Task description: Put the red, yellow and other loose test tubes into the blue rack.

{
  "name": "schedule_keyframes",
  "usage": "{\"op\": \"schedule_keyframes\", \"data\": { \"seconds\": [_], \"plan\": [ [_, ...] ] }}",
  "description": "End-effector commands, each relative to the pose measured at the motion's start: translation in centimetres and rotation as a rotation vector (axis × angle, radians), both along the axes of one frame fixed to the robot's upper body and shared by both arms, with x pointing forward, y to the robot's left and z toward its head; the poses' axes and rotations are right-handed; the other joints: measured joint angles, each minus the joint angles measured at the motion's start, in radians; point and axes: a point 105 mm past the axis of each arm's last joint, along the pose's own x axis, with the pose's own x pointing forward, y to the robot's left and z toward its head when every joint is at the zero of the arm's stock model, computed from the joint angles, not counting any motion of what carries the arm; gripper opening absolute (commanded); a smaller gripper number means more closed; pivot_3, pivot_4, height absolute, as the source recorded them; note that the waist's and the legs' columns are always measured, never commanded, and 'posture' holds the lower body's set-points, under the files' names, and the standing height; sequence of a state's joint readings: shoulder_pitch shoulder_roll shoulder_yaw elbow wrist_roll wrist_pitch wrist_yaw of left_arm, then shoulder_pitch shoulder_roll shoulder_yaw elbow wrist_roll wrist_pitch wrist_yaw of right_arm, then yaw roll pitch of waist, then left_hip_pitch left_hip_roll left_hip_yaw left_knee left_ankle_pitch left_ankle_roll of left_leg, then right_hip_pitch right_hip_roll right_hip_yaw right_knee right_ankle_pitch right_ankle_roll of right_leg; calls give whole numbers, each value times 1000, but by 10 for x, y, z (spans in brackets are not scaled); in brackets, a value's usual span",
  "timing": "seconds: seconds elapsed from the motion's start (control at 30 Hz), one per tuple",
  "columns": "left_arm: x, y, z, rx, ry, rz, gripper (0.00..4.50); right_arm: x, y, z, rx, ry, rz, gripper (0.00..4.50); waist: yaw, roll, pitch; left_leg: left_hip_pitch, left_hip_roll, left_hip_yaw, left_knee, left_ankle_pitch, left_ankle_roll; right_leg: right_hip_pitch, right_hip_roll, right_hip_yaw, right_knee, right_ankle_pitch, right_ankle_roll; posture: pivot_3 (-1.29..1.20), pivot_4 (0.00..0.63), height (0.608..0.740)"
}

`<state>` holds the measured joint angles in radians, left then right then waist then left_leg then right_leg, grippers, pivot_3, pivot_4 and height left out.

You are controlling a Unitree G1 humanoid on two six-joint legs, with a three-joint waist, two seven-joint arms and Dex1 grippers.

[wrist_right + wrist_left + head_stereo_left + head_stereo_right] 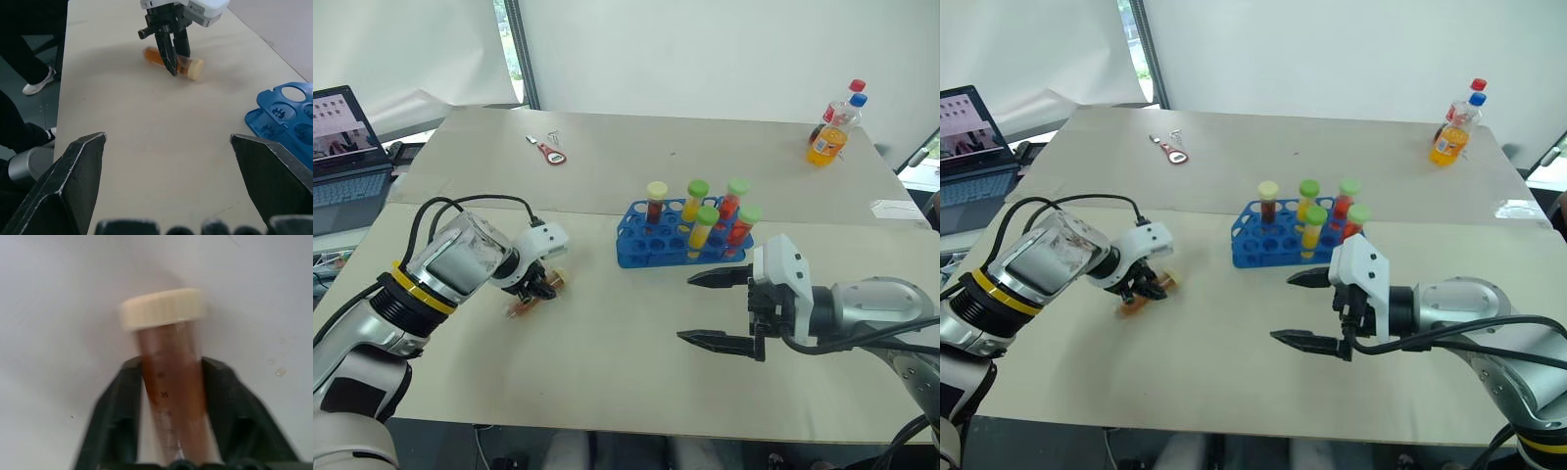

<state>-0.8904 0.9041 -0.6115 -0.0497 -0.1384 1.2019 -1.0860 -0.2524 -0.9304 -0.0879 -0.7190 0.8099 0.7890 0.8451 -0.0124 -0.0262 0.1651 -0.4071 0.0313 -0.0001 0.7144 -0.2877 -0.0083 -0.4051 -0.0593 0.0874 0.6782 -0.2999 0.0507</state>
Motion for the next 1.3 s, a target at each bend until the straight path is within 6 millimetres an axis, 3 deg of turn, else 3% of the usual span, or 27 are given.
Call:
{"op": "schedule_keyframes", "data": {
  "seconds": [0.03,0.17,0.37,0.47,0.6,0.8,1.07,1.3],
  "plan": [
    [-2,0,3,-1,-10,-22,864,-4,-1,13,8,-55,14,4500,0,0,0,0,0,0,0,0,0,0,0,0,0,0,0,0,150,723],
    [0,-14,20,-64,-68,-192,864,-1,-7,17,-3,-66,-2,4500,2,0,0,0,0,0,0,0,0,0,0,0,0,0,0,0,150,723],
    [8,-76,86,-456,-278,-456,864,-4,-22,21,-22,-118,-73,4500,27,0,0,-2,0,1,2,0,0,1,-1,-3,-1,0,0,0,150,723],
    [13,-96,113,-665,-369,-483,864,-9,-35,19,-35,-109,-155,4500,26,0,0,-4,0,1,4,0,0,1,-1,-4,-1,0,0,0,150,723],
    [25,-121,132,-905,-489,-439,864,-10,-45,15,-36,-116,-278,4500,23,0,0,-4,0,0,5,0,1,1,-1,-4,0,0,0,0,150,723],
    [37,-147,111,-1053,-560,-361,864,1,-48,7,-28,-104,-493,4500,18,0,0,-2,-1,-1,6,0,1,1,-1,-1,2,0,0,0,150,723],
    [53,-167,91,-1082,-609,-330,864,-1,-45,6,-5,-113,-563,4500,25,0,0,-3,-2,0,6,1,1,1,-1,-2,2,0,0,0,150,723],
    [64,-173,77,-1057,-632,-314,864,-8,-46,0,-23,-87,-578,4500,24,-1,0,-4,-2,0,6,1,2,1,-1,-2,1,0,0,0,150,723]
  ]
}}
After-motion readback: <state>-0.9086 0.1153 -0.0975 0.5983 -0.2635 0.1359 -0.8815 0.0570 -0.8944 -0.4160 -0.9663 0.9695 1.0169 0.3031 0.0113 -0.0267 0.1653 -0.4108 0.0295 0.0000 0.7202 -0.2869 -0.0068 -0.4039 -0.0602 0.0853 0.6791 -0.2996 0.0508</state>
